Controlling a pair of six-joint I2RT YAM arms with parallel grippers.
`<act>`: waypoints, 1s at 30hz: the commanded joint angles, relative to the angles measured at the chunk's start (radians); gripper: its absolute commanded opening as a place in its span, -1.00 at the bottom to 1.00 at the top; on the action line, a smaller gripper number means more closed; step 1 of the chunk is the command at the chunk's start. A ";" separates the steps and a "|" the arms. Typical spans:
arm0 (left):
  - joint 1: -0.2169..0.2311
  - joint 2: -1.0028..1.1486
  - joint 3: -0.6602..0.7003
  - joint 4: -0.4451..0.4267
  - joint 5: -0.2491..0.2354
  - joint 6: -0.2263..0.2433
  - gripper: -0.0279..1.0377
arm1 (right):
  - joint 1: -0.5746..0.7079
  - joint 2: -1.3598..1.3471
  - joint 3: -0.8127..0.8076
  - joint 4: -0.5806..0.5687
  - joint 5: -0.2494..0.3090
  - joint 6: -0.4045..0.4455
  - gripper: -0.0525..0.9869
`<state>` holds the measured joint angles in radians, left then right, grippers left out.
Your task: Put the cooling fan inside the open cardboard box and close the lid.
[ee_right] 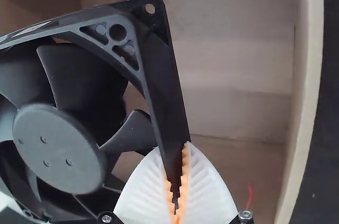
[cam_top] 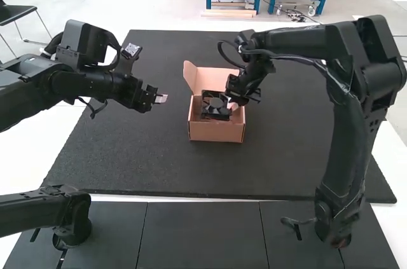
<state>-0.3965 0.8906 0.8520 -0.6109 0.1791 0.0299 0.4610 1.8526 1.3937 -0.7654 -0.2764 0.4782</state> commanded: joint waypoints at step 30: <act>0.004 -0.022 0.009 0.007 -0.006 -0.027 0.87 | -0.008 0.123 0.036 0.044 0.039 -0.078 -0.94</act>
<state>-0.3965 0.8886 0.8520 -0.6098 0.1791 0.0120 0.4553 1.9633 1.3941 -0.7284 -0.2359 0.4103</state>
